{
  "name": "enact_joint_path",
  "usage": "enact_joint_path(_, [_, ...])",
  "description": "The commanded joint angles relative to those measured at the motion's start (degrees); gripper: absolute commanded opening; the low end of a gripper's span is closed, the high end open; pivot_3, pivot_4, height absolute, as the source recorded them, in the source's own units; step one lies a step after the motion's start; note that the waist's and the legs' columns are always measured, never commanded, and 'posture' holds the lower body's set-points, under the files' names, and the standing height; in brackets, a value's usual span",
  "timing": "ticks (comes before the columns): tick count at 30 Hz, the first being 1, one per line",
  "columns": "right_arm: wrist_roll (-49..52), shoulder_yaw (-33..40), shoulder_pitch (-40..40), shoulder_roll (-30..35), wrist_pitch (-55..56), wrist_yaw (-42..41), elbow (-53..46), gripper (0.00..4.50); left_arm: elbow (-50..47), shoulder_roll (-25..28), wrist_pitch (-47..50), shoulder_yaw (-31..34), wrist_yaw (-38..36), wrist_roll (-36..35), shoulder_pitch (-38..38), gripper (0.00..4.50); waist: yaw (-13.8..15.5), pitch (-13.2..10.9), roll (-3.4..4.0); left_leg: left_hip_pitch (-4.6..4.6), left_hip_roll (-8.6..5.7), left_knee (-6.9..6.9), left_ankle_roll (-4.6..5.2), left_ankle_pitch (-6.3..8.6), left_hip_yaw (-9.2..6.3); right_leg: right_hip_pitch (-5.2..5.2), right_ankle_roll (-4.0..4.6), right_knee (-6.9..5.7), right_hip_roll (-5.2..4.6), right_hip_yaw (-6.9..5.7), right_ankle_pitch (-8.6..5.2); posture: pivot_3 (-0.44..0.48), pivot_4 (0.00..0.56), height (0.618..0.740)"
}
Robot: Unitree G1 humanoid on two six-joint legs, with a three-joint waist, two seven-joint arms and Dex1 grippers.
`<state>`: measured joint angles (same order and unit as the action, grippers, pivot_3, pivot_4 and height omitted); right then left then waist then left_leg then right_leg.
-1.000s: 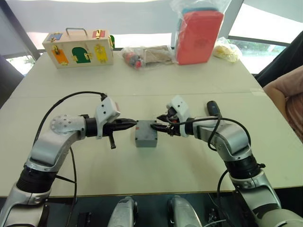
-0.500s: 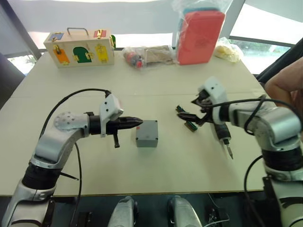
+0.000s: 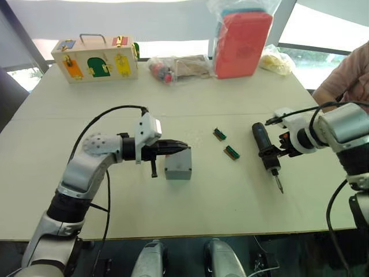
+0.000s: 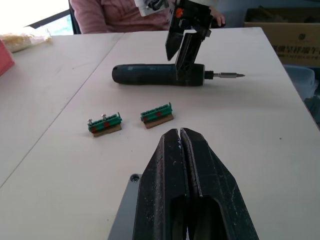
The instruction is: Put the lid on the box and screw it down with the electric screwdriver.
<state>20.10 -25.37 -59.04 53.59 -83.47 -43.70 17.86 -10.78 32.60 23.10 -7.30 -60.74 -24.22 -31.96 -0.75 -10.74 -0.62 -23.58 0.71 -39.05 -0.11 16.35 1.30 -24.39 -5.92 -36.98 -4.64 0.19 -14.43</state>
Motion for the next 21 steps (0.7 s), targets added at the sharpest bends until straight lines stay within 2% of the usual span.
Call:
enact_joint_path(1, [-2.6,-4.0,-2.1,-0.3,2.6,-3.3,3.8,4.47,-2.2,-0.7,-0.9,0.1,0.8,0.2,-1.1,0.0,0.0,0.0,0.0,0.0,0.0,0.0,0.0,0.0,-0.01,0.0,0.0,0.0,0.0,-0.01,0.0,0.0,0.15,0.73])
enact_joint_path(6, [-4.7,-8.8,-3.8,-1.9,4.0,-7.3,6.9,4.47,-2.9,-0.7,-1.2,0.3,2.0,0.7,-0.6,0.0,0.0,0.0,0.0,0.0,0.0,-0.01,0.0,0.0,-0.01,0.0,0.0,-0.02,0.0,-0.01,0.0,0.0,0.15,0.73])
enact_joint_path(9, [-5.8,-11.1,-4.9,-3.0,4.5,-9.5,8.0,3.89,-3.7,-0.6,-1.0,0.8,3.2,1.0,0.1,0.0,-0.1,0.0,0.0,0.0,0.01,-0.01,0.0,0.0,-0.02,-0.01,0.0,-0.03,0.02,-0.01,0.0,0.0,0.15,0.73])
enact_joint_path(12, [-7.0,-11.1,-6.0,-4.6,4.8,-10.0,9.6,2.97,-4.6,-0.2,-0.6,1.3,4.2,1.2,0.7,0.0,-0.1,0.0,0.0,0.0,0.01,0.0,0.0,0.0,-0.01,-0.02,0.0,-0.03,0.03,-0.01,0.0,0.0,0.15,0.73])
enact_joint_path(15, [-7.8,-9.0,-8.1,-6.3,4.2,-9.4,11.8,1.85,-5.1,0.6,-0.5,1.8,4.3,0.9,1.2,0.0,-0.2,0.0,0.0,0.0,0.01,0.0,-0.01,0.0,-0.01,-0.02,0.0,-0.03,0.03,-0.01,0.0,0.0,0.15,0.73])
enact_joint_path(17, [-7.6,-5.2,-9.4,-7.6,3.2,-8.0,13.6,1.81,-5.2,1.1,-0.4,1.9,4.4,0.9,1.3,0.0,-0.2,0.0,0.0,0.01,0.01,0.0,-0.01,0.0,0.0,-0.02,0.0,-0.04,0.02,-0.01,0.0,0.0,0.15,0.73])
enact_joint_path(21, [-7.8,-1.4,-9.7,-6.0,3.5,-7.3,11.0,1.81,-5.5,1.8,0.5,1.9,5.3,1.1,0.4,0.0,0.0,-0.1,0.14,-0.01,0.01,0.02,-0.01,0.0,0.01,-0.08,0.0,-0.06,0.02,-0.01,0.0,0.0,0.15,0.73])
